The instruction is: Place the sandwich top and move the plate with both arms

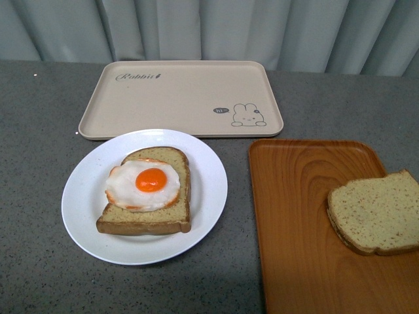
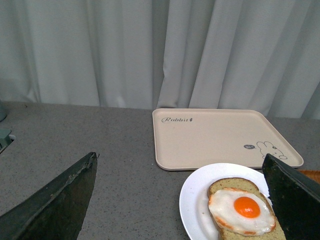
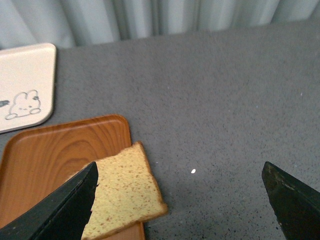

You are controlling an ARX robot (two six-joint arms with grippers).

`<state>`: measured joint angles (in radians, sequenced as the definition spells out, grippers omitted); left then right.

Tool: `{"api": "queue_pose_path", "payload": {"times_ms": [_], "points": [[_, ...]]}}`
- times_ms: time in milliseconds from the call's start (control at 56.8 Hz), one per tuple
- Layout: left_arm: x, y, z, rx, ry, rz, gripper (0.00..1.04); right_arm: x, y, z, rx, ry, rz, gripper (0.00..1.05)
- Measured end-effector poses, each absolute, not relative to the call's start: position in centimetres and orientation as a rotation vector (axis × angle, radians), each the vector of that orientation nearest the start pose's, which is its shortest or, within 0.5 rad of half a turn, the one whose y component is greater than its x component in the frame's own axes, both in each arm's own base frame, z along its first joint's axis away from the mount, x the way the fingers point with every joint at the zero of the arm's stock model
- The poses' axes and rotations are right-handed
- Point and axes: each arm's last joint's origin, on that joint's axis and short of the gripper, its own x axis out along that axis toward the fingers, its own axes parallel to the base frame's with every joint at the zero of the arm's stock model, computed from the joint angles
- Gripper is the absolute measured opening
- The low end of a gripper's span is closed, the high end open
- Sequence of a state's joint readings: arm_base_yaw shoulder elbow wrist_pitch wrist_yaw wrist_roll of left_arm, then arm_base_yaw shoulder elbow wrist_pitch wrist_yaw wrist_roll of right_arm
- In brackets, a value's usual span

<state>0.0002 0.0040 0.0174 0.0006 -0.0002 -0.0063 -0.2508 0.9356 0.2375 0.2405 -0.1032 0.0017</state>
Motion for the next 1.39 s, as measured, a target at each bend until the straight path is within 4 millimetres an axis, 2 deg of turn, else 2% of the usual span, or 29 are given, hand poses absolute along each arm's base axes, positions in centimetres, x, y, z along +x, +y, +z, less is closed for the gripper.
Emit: {"api": "queue_pose_path", "payload": {"times_ms": [53,229,335,458,599,793,1074,1145,1391], "points": [[9.7,0.0,16.9,-0.006,-0.014,0.000,0.98,19.0,-5.2,15.5,0.122,0.540,-0.152,0.96],[9.7,0.0,16.9,-0.006,-0.014,0.000,0.98,23.1,-7.2,12.5,0.242,0.782,-0.106,0.96],[9.7,0.0,16.9,-0.006,-0.014,0.000,0.98,25.0,-7.4,10.8,0.303,0.875,-0.047,0.96],[9.7,0.0,16.9,-0.006,-0.014,0.000,0.98,26.8,-6.7,8.9,0.338,0.968,0.040,0.96],[9.7,0.0,16.9,-0.006,-0.014,0.000,0.98,27.8,-6.0,7.4,0.332,1.019,0.060,0.96],[9.7,0.0,16.9,-0.006,-0.014,0.000,0.98,28.1,-5.4,5.6,0.327,1.088,0.061,0.96],[9.7,0.0,16.9,-0.006,-0.014,0.000,0.98,28.3,-5.2,4.7,0.336,1.117,0.060,0.95],[9.7,0.0,16.9,-0.006,-0.014,0.000,0.98,28.4,-5.2,4.7,0.339,1.116,0.060,0.88],[9.7,0.0,16.9,-0.006,-0.014,0.000,0.98,28.4,-5.1,4.7,0.339,1.118,0.061,0.52]]}}
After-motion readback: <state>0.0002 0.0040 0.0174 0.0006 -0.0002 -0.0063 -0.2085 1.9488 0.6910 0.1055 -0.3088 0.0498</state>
